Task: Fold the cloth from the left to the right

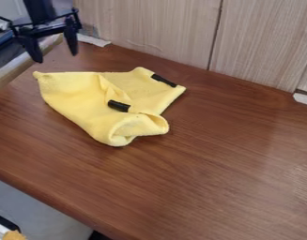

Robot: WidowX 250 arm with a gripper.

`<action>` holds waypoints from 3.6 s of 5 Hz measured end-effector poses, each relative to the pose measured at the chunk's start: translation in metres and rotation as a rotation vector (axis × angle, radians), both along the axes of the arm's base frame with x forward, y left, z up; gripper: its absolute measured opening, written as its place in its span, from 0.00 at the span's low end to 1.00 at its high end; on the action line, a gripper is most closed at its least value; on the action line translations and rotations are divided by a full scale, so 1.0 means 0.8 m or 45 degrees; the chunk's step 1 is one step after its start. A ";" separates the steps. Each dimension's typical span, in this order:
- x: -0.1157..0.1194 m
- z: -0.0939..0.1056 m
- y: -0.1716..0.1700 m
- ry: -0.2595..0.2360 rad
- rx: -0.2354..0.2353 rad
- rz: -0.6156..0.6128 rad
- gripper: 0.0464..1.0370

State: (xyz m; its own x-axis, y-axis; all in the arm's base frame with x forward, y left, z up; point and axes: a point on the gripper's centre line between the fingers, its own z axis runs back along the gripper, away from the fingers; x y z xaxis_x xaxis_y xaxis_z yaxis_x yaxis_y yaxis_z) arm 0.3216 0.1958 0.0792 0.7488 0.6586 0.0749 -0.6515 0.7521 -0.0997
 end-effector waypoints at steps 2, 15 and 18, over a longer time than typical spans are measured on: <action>-0.014 -0.041 0.021 0.128 -0.038 0.089 0.96; -0.045 0.013 -0.188 -0.008 -0.213 -0.679 0.02; -0.069 -0.086 -0.229 0.174 -0.228 -0.856 0.05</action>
